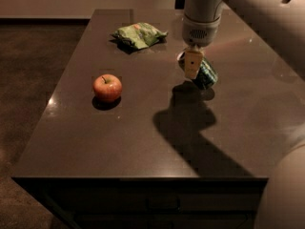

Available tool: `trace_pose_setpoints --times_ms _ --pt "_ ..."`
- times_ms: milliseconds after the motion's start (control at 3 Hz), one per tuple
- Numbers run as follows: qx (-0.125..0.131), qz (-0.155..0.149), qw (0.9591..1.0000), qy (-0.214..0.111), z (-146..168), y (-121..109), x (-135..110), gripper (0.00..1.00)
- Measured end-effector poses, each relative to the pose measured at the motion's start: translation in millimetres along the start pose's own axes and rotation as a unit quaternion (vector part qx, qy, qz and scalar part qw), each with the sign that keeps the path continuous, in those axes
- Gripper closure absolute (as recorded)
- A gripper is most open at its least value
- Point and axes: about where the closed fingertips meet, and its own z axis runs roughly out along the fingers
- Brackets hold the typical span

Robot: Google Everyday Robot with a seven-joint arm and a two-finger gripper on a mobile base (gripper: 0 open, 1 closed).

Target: Knock green can over

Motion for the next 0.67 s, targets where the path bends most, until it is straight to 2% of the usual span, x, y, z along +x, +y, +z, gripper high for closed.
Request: trace_pose_setpoints --times_ms 333,667 --pt "0.001 -0.007 0.9999 0.011 6.8 2.9 -2.2 0.12" --pt "0.006 -0.008 0.9999 0.008 9.0 0.7 -4.7 0.00"
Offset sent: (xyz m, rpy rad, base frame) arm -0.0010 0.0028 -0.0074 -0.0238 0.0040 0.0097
